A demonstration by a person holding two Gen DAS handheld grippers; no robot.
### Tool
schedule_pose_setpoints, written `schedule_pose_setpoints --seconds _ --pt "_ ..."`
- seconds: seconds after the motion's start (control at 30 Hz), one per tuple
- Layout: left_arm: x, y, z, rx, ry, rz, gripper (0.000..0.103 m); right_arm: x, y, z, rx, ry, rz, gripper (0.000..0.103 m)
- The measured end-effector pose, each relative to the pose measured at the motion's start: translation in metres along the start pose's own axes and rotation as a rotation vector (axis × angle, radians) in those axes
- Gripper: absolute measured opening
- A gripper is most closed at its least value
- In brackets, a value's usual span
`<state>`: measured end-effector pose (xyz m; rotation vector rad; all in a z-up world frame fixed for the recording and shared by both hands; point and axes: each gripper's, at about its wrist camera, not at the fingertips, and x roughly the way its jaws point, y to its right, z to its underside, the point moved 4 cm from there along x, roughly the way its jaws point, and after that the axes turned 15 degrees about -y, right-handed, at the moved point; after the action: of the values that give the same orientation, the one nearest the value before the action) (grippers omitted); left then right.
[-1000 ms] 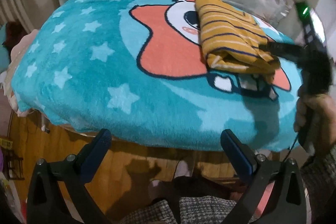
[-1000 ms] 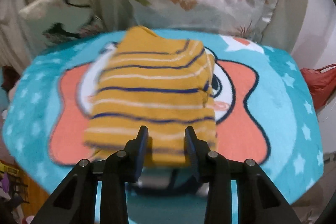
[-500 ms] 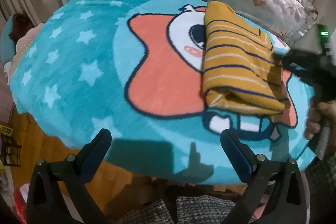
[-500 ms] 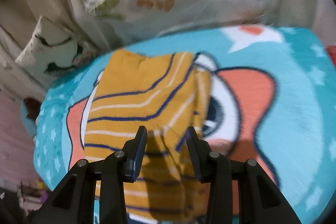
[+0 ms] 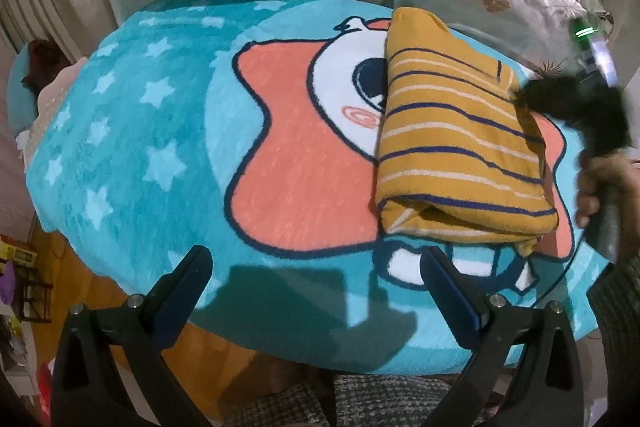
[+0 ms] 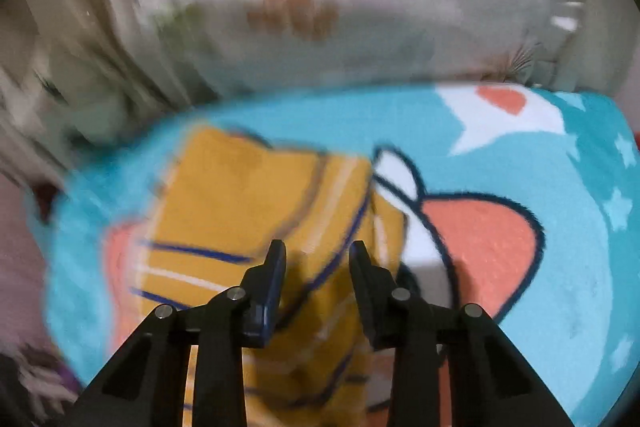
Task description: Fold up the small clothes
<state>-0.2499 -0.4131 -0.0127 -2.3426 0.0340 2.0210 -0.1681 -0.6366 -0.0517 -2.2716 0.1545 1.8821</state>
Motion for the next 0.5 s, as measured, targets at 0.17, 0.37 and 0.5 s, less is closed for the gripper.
schedule_pose_setpoints --seconds 0.17,0.37,0.5 --pt "0.001 -0.002 0.0 0.002 0.001 -0.007 0.103 -0.011 0.011 0.006 0.057 0.033 0.012 0.04" --pt "0.006 0.001 0.0 0.03 -0.011 0.02 0.103 -0.046 0.008 0.06 0.025 0.098 0.055 0.042" --pt "0.008 0.01 0.008 0.085 -0.014 0.048 0.103 -0.05 0.006 0.105 0.014 0.106 0.111 0.049"
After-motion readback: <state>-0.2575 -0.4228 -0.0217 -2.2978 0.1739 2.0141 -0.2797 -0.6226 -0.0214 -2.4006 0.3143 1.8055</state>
